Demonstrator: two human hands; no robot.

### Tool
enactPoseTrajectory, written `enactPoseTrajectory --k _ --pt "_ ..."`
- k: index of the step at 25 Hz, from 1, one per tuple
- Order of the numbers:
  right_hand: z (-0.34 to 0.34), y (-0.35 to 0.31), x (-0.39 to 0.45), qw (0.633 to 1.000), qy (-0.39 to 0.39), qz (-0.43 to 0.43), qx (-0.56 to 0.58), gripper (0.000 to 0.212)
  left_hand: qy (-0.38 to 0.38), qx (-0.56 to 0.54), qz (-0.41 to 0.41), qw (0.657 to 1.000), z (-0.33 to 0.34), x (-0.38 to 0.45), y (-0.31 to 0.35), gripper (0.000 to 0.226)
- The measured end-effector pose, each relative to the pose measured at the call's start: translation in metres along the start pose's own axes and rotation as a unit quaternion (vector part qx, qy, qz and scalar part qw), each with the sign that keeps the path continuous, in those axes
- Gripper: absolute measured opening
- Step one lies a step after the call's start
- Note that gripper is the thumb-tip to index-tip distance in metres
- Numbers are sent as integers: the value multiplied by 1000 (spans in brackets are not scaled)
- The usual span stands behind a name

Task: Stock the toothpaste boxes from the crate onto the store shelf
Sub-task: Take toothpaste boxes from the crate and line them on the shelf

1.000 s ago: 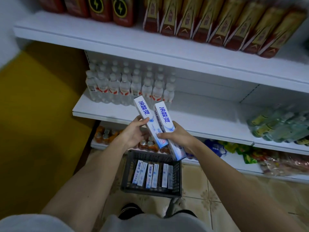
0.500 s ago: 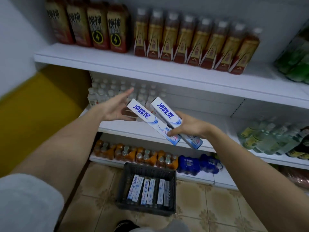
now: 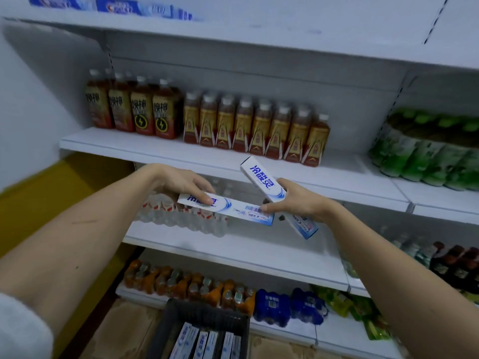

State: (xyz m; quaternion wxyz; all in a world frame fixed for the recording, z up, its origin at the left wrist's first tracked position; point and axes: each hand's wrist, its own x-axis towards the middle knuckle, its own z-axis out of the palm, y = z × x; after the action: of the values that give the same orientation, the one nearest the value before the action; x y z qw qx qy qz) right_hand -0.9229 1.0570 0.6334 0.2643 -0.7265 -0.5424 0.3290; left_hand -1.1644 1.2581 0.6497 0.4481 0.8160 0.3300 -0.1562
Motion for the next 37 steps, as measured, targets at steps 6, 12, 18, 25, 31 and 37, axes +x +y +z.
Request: enactPoseTrajectory --k 6,12,18,25,31,37 --pt "-74 -25 4 996 79 -24 15 55 93 10 27 995 -57 -33 26 69" --pt "-140 -95 16 985 155 -56 -43 42 154 -36 83 984 -157 -76 57 52" --pt "-194 -172 41 971 196 -76 -111 48 243 -70 192 948 -243 -102 93 83" --pt "-244 -232 74 965 206 -112 -116 46 375 -38 238 895 -307 -68 137 61" --pt "-304 -249 122 937 258 -98 -215 49 433 53 156 886 -348 -15 181 46" --pt "-361 -227 194 873 240 8 -425 54 430 191 34 882 -386 48 220 46"
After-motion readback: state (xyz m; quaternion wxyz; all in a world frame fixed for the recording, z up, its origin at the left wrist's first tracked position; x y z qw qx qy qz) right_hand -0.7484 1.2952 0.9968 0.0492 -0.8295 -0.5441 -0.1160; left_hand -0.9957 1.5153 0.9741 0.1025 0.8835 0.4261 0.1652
